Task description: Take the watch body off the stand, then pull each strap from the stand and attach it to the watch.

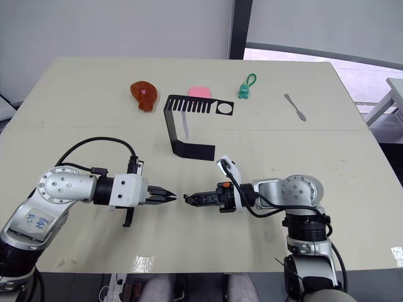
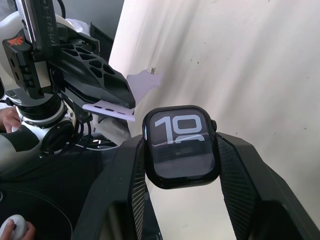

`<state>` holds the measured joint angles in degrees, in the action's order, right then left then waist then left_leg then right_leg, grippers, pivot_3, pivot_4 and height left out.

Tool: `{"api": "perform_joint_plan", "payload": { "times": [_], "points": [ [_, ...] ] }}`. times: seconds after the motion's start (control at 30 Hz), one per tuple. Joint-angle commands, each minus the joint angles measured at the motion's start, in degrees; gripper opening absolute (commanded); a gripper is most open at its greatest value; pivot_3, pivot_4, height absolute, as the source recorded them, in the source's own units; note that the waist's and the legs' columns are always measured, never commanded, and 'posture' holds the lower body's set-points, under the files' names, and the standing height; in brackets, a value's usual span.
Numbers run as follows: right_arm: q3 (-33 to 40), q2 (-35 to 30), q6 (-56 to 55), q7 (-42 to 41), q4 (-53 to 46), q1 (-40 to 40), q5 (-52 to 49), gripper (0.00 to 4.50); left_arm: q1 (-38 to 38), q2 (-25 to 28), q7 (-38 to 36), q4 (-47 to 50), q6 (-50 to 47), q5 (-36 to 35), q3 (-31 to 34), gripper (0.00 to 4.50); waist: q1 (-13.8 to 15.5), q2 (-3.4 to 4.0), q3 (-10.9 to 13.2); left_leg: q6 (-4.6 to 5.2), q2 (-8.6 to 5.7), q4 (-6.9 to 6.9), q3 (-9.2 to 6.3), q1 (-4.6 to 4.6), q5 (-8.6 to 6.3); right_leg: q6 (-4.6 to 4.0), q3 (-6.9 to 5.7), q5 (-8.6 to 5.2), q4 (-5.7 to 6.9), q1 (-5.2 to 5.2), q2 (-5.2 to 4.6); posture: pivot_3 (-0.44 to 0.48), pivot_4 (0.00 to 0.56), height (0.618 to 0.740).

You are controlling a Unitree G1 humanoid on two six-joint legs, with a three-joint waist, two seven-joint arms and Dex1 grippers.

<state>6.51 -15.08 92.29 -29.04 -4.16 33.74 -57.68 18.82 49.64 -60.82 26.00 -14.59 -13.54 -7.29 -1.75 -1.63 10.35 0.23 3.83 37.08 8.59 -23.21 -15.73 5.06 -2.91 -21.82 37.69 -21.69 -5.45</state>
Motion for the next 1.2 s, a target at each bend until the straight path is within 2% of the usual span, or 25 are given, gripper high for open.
{"api": "perform_joint_plan", "payload": {
  "times": [0.03, 1.2],
  "points": [
    [-0.03, -0.3, 0.21, 0.25, -2.31, -0.52, -1.03, 1.58, 0.62, -0.44, 0.17, -0.24, 1.02, 0.29, 0.52, 0.0, 0.02, 0.0, 0.0, 0.0, 0.0, 0.0, 0.0, 0.0, 0.0, 0.0, 0.0, 0.0, 0.0, 0.0, 0.0, 0.0, 0.15, 0.74],
    [-0.02, -0.12, 0.21, 0.99, -2.88, -0.84, -1.81, 1.58, 1.21, -2.77, 0.31, -0.85, 0.84, 1.96, -1.14, 0.0, 0.0, 0.0, 0.0, 0.0, 0.0, -0.01, 0.0, 0.0, 0.0, 0.0, -0.01, 0.0, 0.0, 0.0, 0.0, 0.0, 0.15, 0.74]
  ]
}}
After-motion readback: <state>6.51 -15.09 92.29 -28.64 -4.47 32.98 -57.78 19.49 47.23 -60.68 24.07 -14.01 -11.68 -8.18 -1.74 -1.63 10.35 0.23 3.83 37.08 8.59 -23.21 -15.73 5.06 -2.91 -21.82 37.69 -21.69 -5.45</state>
